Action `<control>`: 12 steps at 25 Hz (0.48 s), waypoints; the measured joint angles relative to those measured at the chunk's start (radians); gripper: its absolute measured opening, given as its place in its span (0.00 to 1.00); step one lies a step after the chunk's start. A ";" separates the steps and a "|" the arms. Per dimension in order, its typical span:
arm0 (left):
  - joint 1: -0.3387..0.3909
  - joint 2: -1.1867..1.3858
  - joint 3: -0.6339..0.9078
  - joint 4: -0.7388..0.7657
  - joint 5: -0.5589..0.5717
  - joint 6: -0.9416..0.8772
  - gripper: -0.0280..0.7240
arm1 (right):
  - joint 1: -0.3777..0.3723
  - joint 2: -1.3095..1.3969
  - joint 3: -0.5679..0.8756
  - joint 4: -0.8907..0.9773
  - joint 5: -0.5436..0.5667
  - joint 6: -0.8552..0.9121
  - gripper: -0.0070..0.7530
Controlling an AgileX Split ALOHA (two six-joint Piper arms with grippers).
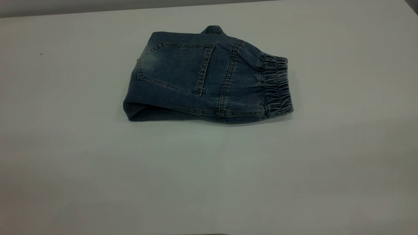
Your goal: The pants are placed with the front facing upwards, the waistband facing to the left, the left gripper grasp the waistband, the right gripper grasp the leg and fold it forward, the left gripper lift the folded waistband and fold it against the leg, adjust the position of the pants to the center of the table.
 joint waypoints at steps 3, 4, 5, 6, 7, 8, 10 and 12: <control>0.003 0.000 0.000 0.000 0.000 0.001 0.74 | -0.039 0.000 0.000 0.002 0.000 0.000 0.73; 0.004 0.000 0.000 0.000 0.000 0.001 0.74 | -0.049 0.000 0.000 0.002 0.000 0.000 0.73; 0.004 0.000 0.000 0.000 0.000 0.001 0.74 | -0.057 0.000 0.000 0.003 0.000 0.000 0.73; 0.004 0.000 0.000 0.000 0.000 0.001 0.74 | -0.065 0.000 0.000 0.003 0.000 0.000 0.73; 0.004 0.000 0.000 0.000 0.000 0.001 0.74 | -0.069 0.000 0.000 0.003 0.000 0.000 0.73; 0.004 0.000 0.000 0.000 0.000 0.001 0.74 | -0.071 0.000 0.000 0.003 0.000 0.000 0.73; 0.004 0.000 0.000 0.000 0.000 0.001 0.74 | -0.071 0.000 0.000 0.004 0.000 0.000 0.73; 0.004 0.000 0.000 0.000 0.000 0.001 0.74 | -0.071 0.000 0.000 0.004 0.000 0.000 0.73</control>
